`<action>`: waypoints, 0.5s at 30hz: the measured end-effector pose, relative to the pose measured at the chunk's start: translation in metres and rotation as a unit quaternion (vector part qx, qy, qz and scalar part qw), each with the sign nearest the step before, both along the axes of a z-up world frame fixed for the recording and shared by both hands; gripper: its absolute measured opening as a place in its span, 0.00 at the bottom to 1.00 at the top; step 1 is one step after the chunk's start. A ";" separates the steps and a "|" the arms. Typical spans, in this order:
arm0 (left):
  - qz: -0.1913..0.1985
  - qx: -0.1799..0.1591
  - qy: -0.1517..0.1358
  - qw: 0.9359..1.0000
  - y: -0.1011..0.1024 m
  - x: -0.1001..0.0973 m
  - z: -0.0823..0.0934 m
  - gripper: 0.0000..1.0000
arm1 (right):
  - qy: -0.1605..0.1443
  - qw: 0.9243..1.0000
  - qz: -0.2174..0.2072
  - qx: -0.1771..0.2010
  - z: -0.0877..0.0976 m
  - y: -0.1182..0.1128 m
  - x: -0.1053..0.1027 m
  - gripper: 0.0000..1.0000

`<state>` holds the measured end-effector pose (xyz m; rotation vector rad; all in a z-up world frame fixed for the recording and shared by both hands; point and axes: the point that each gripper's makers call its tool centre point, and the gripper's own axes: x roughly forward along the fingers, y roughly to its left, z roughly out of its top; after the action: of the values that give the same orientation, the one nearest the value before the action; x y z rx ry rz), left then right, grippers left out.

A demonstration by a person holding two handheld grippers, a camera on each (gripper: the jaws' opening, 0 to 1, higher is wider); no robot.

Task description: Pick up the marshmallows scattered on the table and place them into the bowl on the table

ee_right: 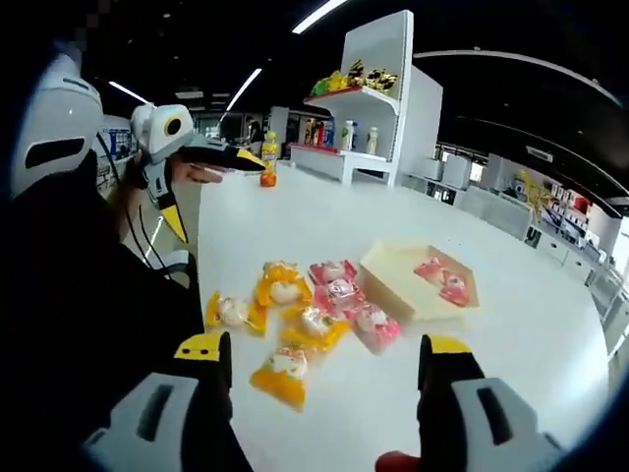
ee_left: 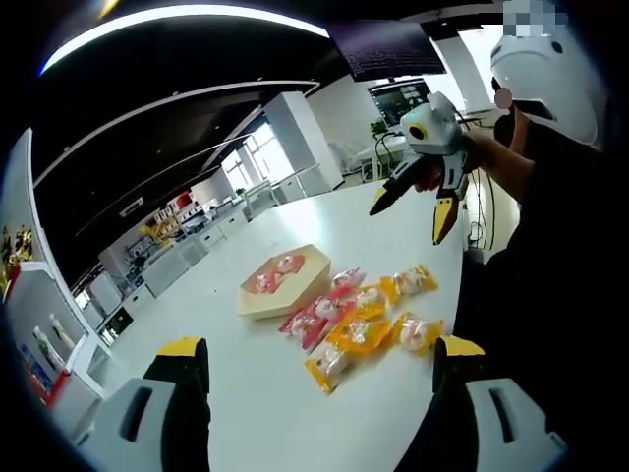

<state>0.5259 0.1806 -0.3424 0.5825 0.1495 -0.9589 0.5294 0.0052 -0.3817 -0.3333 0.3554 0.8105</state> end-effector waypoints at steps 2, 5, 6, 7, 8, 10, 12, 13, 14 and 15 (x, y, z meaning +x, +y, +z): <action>0.003 -0.002 -0.001 1.000 0.002 0.001 0.001 0.93 | 0.006 1.000 0.004 -0.006 -0.006 0.005 -0.001 0.71; 0.006 -0.004 -0.001 1.000 0.003 0.002 0.002 0.93 | 0.035 0.999 0.015 0.004 -0.017 0.019 -0.007 0.67; 0.006 -0.004 -0.002 1.000 0.003 0.002 0.002 0.93 | 0.044 0.999 0.022 0.004 -0.021 0.024 -0.009 0.66; 0.005 -0.003 -0.002 1.000 0.003 0.001 0.002 0.93 | 0.047 0.999 0.025 0.003 -0.024 0.027 -0.010 0.65; 0.004 -0.004 -0.003 1.000 0.002 0.001 0.002 0.93 | 0.052 0.998 0.027 -0.001 -0.028 0.030 -0.011 0.64; 0.003 -0.005 -0.002 1.000 0.002 0.000 0.003 0.93 | 0.055 0.998 0.028 -0.013 -0.035 0.034 -0.011 0.64; 0.002 -0.004 -0.002 1.000 0.002 -0.001 0.002 0.93 | 0.054 0.998 0.029 -0.028 -0.041 0.035 -0.011 0.64; 0.002 -0.004 -0.002 1.000 0.002 -0.001 0.002 0.93 | 0.056 0.997 0.029 -0.032 -0.043 0.036 -0.011 0.64; 0.003 -0.002 -0.002 1.000 0.002 0.000 0.001 0.93 | 0.058 0.997 0.028 -0.037 -0.046 0.036 -0.011 0.64; 0.004 -0.001 -0.001 1.000 0.003 0.000 0.000 0.93 | 0.060 0.997 0.028 -0.041 -0.049 0.036 -0.011 0.64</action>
<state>0.5257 0.1833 -0.3421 0.5810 0.1486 -0.9503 0.5184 0.0416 -0.4307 -0.3727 0.4953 0.8742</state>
